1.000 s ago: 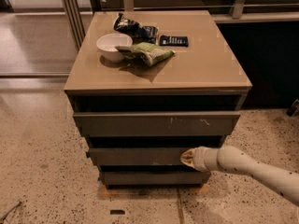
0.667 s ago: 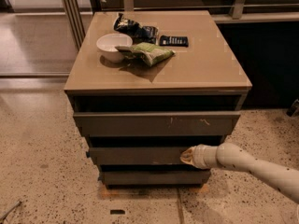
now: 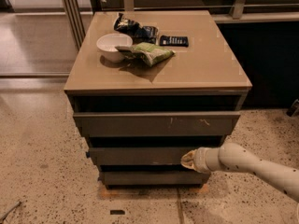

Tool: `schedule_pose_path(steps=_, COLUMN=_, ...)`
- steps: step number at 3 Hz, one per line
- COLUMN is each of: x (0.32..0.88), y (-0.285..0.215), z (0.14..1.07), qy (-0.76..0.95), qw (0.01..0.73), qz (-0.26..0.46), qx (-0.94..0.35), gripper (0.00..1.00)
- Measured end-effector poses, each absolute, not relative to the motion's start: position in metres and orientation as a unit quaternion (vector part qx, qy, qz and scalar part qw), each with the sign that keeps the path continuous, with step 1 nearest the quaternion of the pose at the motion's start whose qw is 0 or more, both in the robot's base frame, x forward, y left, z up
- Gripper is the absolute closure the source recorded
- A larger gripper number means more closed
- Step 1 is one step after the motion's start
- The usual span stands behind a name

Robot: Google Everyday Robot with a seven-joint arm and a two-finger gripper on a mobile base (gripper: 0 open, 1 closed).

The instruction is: Close middle drawer

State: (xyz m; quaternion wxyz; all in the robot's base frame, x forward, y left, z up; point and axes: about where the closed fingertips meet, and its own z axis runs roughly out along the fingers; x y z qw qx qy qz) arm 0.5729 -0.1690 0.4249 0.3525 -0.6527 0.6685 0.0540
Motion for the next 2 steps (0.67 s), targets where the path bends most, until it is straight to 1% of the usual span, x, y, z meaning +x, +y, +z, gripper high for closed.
schedule_pose_path(steps=2, x=0.464, y=-0.164, z=0.45, qy=0.674, qw=0.278, qz=0.148, qx=-0.668, gripper=1.0)
